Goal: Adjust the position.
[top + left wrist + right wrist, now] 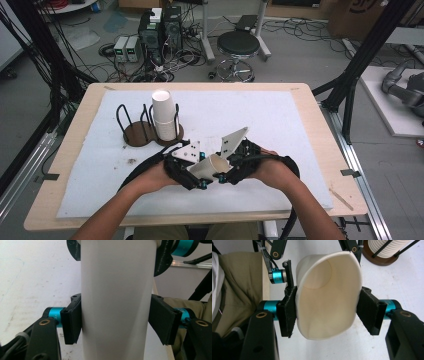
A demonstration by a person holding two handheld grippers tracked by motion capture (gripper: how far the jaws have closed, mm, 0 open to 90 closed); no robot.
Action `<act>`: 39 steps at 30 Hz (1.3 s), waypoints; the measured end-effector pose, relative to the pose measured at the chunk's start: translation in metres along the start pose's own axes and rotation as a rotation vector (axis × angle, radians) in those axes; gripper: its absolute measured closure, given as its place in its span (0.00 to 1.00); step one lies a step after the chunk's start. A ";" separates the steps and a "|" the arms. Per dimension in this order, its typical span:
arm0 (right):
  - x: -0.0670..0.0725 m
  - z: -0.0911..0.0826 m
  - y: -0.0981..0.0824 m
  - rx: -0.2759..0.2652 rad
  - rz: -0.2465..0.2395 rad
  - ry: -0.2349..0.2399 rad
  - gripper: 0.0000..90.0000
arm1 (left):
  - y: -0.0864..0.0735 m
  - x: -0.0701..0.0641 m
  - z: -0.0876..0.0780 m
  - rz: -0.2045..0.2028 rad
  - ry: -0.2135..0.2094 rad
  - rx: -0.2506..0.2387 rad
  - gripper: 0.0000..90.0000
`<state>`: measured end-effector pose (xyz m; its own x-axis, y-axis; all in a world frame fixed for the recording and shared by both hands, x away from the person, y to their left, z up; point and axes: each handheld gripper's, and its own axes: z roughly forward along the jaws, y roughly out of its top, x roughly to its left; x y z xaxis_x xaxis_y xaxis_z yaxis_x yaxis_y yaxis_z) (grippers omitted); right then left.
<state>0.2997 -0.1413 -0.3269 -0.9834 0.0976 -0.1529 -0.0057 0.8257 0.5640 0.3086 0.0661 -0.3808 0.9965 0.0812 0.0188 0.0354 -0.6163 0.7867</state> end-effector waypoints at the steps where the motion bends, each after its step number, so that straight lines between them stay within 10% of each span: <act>1: 0.000 0.000 0.000 0.000 0.000 0.000 0.42 | 0.000 0.000 0.000 0.000 0.000 0.000 0.38; 17: 0.004 0.008 0.004 0.076 -0.012 0.037 0.42 | -0.002 0.000 0.011 -0.025 -0.039 0.058 0.42; 24: 0.003 0.008 0.002 0.064 -0.006 0.041 0.38 | -0.006 -0.002 0.011 -0.038 -0.032 0.009 0.42; 39: -0.010 -0.022 -0.034 -0.320 0.272 -0.016 0.26 | -0.028 0.008 0.002 -0.151 0.062 -0.171 0.41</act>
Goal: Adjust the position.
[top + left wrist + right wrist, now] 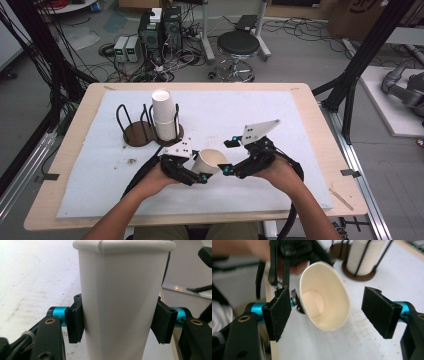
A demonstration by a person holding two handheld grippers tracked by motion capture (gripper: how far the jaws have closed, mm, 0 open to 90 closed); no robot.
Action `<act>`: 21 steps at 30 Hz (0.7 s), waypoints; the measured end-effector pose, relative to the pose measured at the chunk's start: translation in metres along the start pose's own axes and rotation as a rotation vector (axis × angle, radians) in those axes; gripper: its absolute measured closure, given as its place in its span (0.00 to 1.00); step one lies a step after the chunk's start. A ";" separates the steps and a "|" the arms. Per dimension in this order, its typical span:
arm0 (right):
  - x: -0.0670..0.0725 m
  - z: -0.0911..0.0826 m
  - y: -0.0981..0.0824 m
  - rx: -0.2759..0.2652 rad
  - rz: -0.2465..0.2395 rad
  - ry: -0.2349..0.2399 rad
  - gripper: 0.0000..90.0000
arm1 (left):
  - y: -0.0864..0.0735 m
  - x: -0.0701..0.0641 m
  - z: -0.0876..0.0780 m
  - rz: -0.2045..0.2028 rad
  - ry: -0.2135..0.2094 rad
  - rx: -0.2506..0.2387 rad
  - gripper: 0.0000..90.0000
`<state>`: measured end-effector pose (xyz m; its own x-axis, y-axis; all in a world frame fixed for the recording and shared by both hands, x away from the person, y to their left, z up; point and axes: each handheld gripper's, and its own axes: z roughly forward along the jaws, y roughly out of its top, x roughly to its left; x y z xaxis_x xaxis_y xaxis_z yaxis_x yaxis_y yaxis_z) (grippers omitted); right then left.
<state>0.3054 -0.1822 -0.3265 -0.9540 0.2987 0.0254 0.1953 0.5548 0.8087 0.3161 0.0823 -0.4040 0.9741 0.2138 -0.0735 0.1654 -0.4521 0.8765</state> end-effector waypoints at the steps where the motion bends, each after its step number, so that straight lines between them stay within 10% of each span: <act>1: -0.001 -0.003 -0.003 -0.031 0.022 -0.008 0.26 | -0.001 0.001 0.000 -0.004 0.004 -0.005 0.41; 21: -0.016 -0.034 -0.075 -0.187 0.179 -0.320 0.25 | -0.020 0.012 -0.013 -0.060 0.101 -0.299 0.41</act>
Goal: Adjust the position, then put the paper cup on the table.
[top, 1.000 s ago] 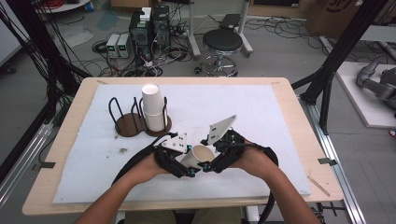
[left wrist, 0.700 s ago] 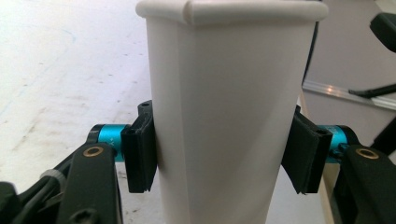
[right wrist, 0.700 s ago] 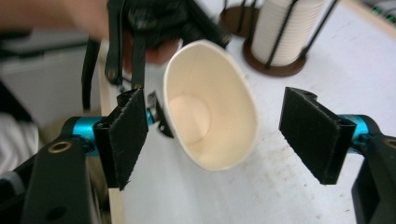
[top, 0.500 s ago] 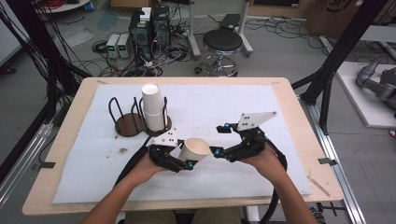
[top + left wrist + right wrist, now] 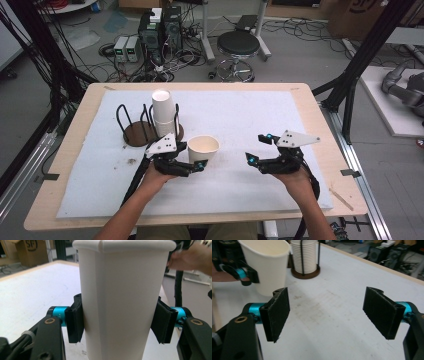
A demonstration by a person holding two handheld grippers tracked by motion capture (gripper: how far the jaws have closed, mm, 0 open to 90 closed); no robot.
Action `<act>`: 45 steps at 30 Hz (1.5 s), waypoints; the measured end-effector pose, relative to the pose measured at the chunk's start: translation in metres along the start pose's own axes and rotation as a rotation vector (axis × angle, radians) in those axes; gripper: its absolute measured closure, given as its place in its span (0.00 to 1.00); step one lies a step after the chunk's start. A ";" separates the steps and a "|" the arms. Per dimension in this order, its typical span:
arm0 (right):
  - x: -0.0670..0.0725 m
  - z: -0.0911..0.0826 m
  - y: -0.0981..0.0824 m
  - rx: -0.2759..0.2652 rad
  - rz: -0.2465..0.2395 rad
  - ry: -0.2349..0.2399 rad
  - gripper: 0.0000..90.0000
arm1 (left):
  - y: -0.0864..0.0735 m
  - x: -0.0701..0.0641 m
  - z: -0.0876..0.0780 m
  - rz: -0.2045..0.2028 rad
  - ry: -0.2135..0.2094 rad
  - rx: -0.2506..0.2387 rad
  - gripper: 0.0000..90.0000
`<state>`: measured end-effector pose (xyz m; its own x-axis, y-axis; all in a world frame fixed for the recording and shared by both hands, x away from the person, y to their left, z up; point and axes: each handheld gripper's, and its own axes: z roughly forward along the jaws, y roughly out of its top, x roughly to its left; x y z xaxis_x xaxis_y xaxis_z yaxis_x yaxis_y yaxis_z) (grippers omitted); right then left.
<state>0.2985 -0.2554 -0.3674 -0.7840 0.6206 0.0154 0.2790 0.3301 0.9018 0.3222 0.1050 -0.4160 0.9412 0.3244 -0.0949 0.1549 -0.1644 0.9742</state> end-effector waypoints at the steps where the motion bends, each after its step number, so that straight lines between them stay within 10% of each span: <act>1: 0.000 0.000 0.000 0.000 0.000 0.000 0.25 | -0.001 0.001 -0.001 0.000 -0.001 -0.019 0.41; 14: -0.019 -0.019 -0.036 -0.043 0.060 -0.155 0.24 | -0.001 0.007 -0.008 -0.011 0.040 -0.156 0.41; 37: -0.022 -0.029 -0.041 -0.058 0.072 -0.188 0.24 | 0.016 0.033 0.012 -0.035 0.118 -0.277 0.40; 45: -0.021 -0.034 -0.043 -0.064 0.067 -0.187 0.24 | -0.001 0.047 0.035 -0.068 0.180 -0.213 0.40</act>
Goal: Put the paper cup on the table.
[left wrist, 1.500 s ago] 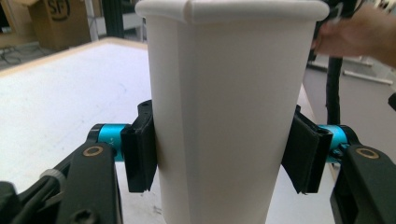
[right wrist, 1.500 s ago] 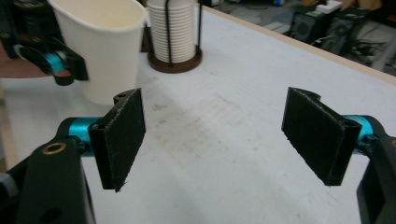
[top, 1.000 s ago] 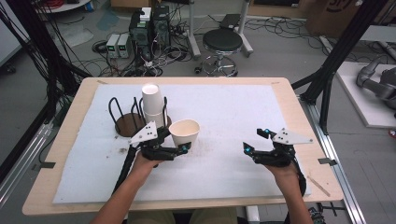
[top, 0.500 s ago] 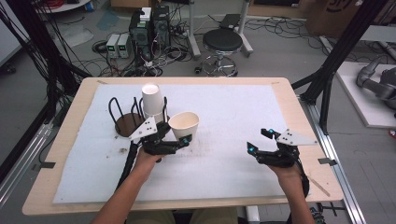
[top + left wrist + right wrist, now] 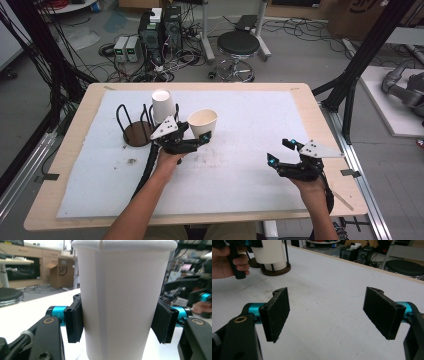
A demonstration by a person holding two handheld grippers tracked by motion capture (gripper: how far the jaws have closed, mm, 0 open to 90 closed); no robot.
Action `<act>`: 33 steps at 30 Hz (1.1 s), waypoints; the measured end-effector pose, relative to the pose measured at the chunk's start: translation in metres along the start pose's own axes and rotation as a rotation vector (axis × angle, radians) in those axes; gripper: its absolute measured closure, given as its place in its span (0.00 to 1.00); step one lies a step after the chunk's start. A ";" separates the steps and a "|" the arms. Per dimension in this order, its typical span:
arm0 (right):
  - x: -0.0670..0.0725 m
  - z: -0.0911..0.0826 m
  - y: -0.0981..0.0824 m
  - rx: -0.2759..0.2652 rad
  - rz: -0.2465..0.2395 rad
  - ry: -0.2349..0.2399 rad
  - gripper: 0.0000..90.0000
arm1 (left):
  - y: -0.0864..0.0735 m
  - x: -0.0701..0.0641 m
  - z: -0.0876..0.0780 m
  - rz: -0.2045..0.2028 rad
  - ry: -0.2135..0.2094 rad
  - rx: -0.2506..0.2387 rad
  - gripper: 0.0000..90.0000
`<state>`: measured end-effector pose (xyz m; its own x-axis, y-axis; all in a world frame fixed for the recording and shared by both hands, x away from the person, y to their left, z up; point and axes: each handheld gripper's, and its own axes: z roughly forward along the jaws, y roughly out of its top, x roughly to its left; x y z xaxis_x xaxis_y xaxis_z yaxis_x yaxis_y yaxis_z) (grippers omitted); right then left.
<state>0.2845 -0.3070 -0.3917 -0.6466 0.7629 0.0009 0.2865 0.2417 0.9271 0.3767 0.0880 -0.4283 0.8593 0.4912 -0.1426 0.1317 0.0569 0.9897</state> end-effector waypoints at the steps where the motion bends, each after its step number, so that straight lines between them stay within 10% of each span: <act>1: 0.000 -0.001 0.000 0.000 0.009 0.004 0.24 | -0.002 0.000 0.002 0.001 0.006 0.014 0.40; 13: 0.001 -0.004 0.000 -0.009 0.001 0.032 0.24 | -0.026 -0.004 0.033 -0.018 0.089 0.197 0.40; 19: 0.000 -0.005 0.001 -0.017 -0.002 0.033 0.24 | -0.026 -0.006 0.037 -0.012 0.117 0.214 0.40; 25: 0.000 -0.005 0.003 -0.021 -0.003 0.034 0.24 | -0.025 -0.010 0.053 0.030 0.171 0.373 0.41; 33: 0.001 -0.007 0.002 -0.017 -0.003 0.028 0.24 | -0.022 -0.014 0.051 0.010 0.203 0.413 0.41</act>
<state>0.2796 -0.3102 -0.3873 -0.6668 0.7452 0.0078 0.2726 0.2341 0.9332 0.3870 0.0354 -0.4488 0.7530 0.6523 -0.0865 0.3449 -0.2794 0.8961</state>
